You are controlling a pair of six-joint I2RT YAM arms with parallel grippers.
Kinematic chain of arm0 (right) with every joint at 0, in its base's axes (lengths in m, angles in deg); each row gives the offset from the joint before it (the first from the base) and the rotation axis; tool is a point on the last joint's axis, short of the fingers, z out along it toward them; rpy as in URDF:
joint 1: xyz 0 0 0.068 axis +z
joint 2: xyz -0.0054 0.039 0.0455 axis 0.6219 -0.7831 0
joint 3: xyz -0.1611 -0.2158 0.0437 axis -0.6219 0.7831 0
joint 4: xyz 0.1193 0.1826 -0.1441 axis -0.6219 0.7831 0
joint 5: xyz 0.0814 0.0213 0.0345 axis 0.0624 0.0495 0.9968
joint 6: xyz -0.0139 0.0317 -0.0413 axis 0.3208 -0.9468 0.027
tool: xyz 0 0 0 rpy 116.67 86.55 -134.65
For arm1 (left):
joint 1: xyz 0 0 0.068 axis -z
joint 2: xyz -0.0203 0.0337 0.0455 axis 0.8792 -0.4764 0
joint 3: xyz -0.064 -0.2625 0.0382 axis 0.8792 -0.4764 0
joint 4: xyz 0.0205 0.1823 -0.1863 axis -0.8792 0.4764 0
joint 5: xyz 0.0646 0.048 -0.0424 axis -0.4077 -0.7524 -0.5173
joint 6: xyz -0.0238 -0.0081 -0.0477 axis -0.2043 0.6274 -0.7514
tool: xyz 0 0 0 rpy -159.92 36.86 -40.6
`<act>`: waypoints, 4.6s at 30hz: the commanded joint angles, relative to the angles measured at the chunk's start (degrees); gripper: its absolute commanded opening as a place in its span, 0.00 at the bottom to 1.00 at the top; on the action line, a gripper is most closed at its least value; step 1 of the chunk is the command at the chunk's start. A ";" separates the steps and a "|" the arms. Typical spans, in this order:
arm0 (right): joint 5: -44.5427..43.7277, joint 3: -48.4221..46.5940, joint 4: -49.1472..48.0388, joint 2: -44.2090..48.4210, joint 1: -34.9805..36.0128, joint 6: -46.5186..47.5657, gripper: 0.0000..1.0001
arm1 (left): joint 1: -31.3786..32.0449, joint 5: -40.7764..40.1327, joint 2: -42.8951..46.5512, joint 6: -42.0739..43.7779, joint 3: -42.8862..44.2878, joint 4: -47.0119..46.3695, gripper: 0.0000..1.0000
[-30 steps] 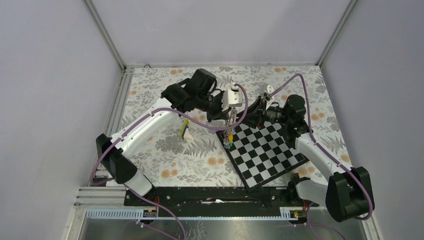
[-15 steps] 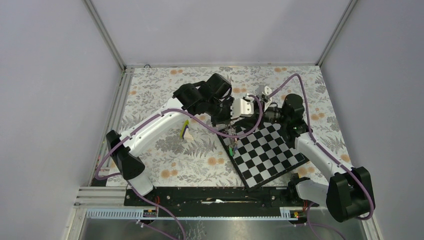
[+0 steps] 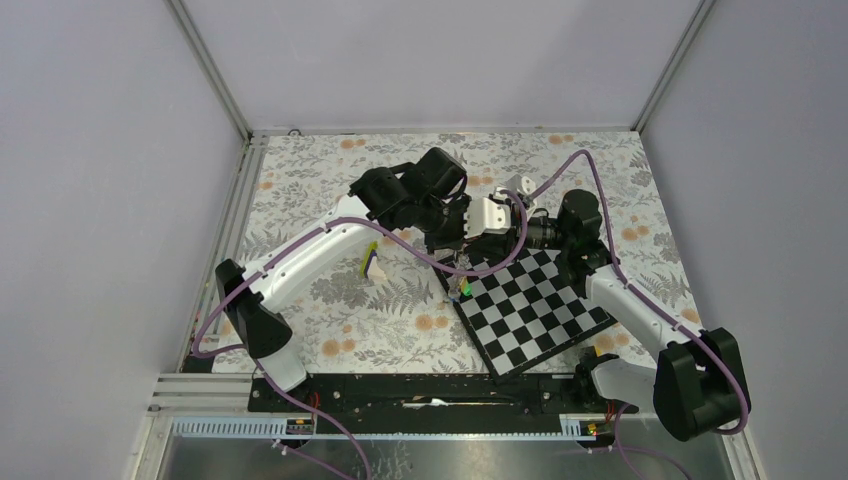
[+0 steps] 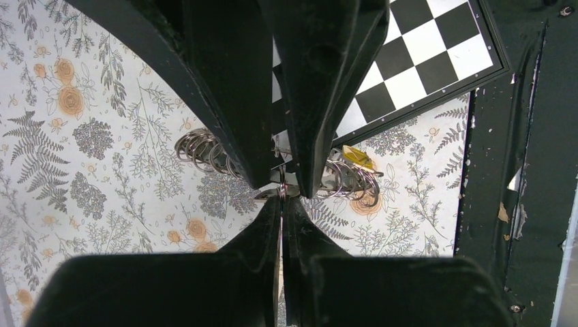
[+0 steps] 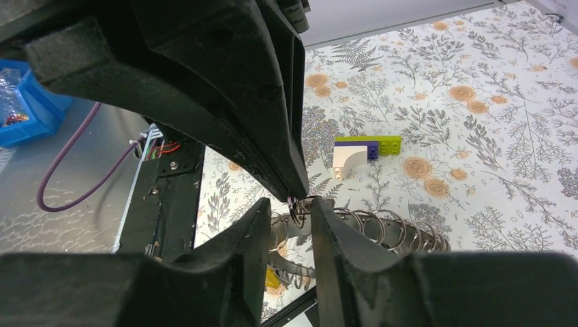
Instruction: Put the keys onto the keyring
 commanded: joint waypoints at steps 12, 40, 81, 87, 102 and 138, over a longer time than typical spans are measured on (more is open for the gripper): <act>0.15 -0.35 -2.02 -0.54 1.19 0.51 0.00 | 0.10 1.14 1.24 -1.02 1.26 -3.36 0.00; 0.00 0.97 -26.15 0.00 -4.17 -23.51 0.00 | -9.54 21.85 15.30 -10.35 -22.45 -35.61 0.49; -0.52 -2.23 -2.74 3.33 -4.87 -2.34 0.46 | -3.27 2.62 6.53 1.30 -5.49 -5.94 0.00; 1.15 -1.24 -5.19 2.71 -4.35 -3.85 0.55 | -0.62 -1.84 5.15 -0.02 -2.74 -4.69 0.00; 1.79 0.00 -3.36 0.46 -0.11 -0.65 0.51 | 0.43 0.68 2.94 -2.36 -1.01 -5.84 0.00; 2.38 0.73 -13.69 0.03 -1.85 -11.11 0.00 | -4.04 6.52 9.66 -2.39 -11.26 -14.35 0.38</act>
